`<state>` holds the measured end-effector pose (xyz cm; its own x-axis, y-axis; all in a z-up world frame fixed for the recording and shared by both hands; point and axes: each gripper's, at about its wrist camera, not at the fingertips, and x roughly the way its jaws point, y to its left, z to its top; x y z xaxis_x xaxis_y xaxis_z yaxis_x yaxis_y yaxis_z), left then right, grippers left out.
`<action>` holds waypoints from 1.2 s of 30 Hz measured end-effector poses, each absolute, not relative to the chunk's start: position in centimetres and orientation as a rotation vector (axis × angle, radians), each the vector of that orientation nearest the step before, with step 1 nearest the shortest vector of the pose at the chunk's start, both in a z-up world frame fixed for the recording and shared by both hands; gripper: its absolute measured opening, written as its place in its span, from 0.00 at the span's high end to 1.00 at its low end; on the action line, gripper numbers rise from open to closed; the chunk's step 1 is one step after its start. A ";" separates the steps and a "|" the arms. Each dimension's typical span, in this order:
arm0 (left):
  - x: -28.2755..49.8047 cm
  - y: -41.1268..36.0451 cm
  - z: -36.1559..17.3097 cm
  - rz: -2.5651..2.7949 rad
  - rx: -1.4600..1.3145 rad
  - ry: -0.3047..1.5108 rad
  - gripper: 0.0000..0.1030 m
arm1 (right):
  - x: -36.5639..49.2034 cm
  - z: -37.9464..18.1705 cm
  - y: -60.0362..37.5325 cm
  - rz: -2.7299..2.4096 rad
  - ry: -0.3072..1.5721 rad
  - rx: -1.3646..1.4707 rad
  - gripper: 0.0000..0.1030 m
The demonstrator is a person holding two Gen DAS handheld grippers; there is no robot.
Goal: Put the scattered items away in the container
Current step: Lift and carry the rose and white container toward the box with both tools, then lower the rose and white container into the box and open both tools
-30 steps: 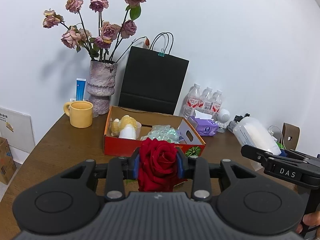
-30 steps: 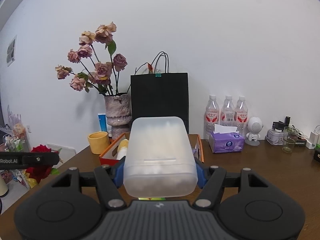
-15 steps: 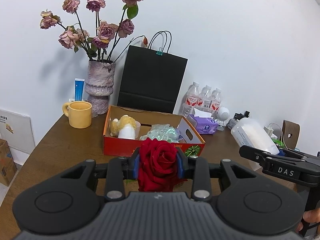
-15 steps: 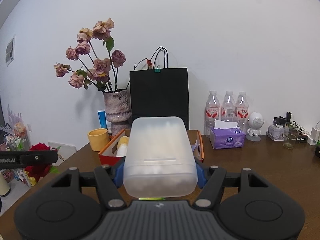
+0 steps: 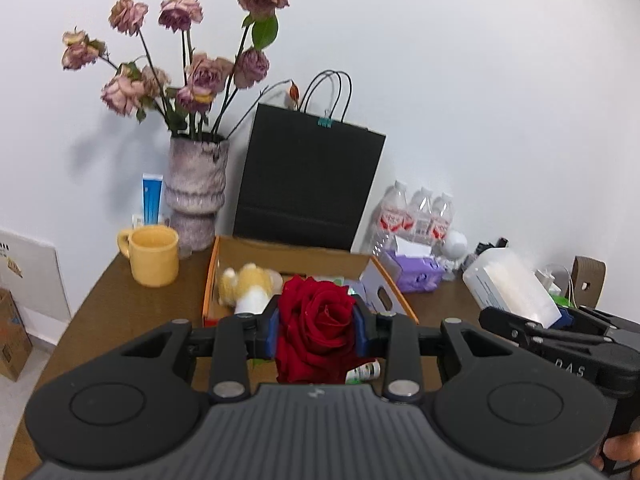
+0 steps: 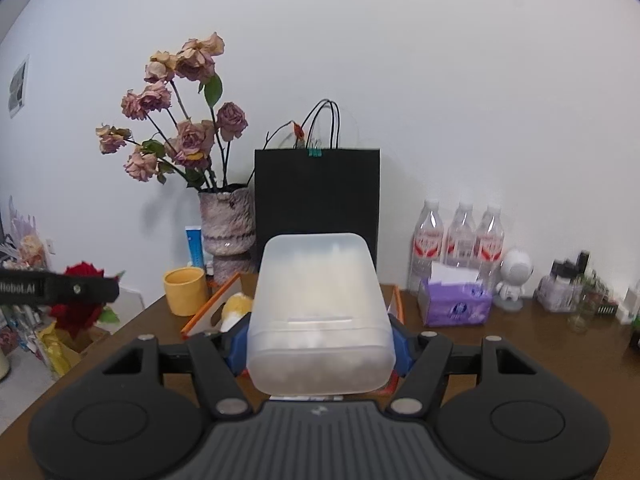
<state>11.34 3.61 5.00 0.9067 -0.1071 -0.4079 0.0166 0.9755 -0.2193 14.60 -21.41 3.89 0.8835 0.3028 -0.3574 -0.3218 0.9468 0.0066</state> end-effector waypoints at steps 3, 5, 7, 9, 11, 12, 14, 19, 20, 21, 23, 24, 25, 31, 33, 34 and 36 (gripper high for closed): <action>12.8 3.5 5.6 -0.051 -0.216 0.432 0.67 | 16.0 4.8 -20.9 0.319 0.354 -0.072 0.37; 13.8 3.4 5.8 -0.043 -0.208 0.434 0.67 | 17.1 5.2 -20.5 0.318 0.358 -0.079 0.37; 14.9 3.5 5.9 -0.040 -0.207 0.439 0.67 | 18.3 5.4 -20.1 0.319 0.367 -0.083 0.37; 16.0 3.6 6.0 -0.038 -0.212 0.444 0.67 | 19.6 5.5 -19.6 0.324 0.381 -0.079 0.37; 17.3 4.0 6.0 -0.032 -0.232 0.451 0.67 | 20.9 5.4 -19.3 0.338 0.401 -0.063 0.37; 18.0 4.2 5.9 -0.031 -0.244 0.457 0.67 | 21.6 5.3 -19.2 0.345 0.413 -0.055 0.37; 19.4 4.6 5.7 -0.028 -0.261 0.469 0.67 | 23.2 4.8 -18.6 0.347 0.437 -0.055 0.37; 22.6 5.0 4.8 -0.002 -0.281 0.488 0.67 | 26.6 3.4 -17.9 0.341 0.482 -0.072 0.37; 23.2 5.1 4.6 -0.001 -0.285 0.494 0.67 | 27.2 3.1 -17.8 0.338 0.490 -0.077 0.37; 23.8 5.1 4.4 0.000 -0.288 0.502 0.67 | 27.8 2.9 -17.6 0.333 0.497 -0.083 0.37; 25.1 5.2 3.9 0.004 -0.287 0.515 0.67 | 29.1 2.3 -17.4 0.324 0.510 -0.095 0.37; 25.8 5.2 3.7 0.009 -0.282 0.522 0.67 | 29.7 2.1 -17.4 0.320 0.516 -0.097 0.37; 26.4 5.3 3.4 0.014 -0.280 0.529 0.67 | 30.2 1.8 -17.5 0.316 0.519 -0.098 0.37; 29.9 5.7 1.5 0.051 -0.270 0.573 0.67 | 33.8 0.4 -17.6 0.292 0.536 -0.101 0.37; 31.2 5.8 0.4 0.056 -0.274 0.596 0.67 | 35.1 -0.5 -17.4 0.288 0.560 -0.100 0.37; 31.8 5.8 -0.1 0.058 -0.275 0.608 0.67 | 35.7 -1.0 -17.3 0.289 0.572 -0.100 0.37; 33.1 5.8 -1.4 0.056 -0.277 0.637 0.67 | 36.9 -2.2 -17.0 0.289 0.595 -0.100 0.37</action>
